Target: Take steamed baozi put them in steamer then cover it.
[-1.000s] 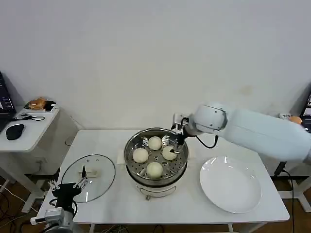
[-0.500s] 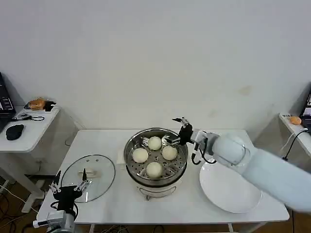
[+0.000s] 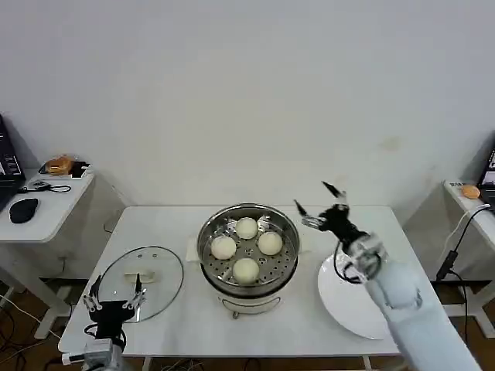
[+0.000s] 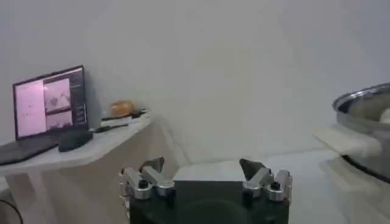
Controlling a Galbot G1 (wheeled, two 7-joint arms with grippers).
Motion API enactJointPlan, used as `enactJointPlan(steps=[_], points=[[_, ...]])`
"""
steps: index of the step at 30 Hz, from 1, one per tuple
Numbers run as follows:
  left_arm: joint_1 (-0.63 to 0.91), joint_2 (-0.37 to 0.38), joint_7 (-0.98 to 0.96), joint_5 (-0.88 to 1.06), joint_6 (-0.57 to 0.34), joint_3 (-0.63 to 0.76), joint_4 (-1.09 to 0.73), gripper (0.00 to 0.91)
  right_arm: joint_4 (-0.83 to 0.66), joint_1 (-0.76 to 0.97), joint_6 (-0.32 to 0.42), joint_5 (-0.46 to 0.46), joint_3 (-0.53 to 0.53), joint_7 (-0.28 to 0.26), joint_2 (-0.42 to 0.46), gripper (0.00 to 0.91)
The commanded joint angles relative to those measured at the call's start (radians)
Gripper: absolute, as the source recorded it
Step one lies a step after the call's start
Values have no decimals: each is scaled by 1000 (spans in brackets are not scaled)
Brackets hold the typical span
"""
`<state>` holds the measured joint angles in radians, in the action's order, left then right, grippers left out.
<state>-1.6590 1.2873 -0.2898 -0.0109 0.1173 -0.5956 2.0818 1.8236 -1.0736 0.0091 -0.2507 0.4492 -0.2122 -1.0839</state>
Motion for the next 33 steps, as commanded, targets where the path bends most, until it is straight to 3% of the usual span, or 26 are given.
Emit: enactJointPlan(steps=[1, 4, 7, 16, 21, 33], points=[[-10, -6, -6, 285, -21, 6, -37, 907, 21, -365, 123, -26, 432, -203, -252, 907], [-29, -8, -26, 459, -72, -6, -66, 907, 39, -417, 129, -7, 425, -193, -259, 907], [-66, -10, -44, 649, -118, -34, -85, 907, 52, -457, 124, -3, 426, -148, -264, 907], [-121, -84, 32, 884, -132, -85, -171, 907, 110, -468, 80, -13, 427, -36, -272, 907], [-45, -108, 54, 986, -128, -52, -249, 907, 121, -464, 72, -16, 412, -24, -277, 907], [144, -192, 69, 998, -107, 28, -410, 907, 155, -500, 73, 9, 389, -18, -291, 907]])
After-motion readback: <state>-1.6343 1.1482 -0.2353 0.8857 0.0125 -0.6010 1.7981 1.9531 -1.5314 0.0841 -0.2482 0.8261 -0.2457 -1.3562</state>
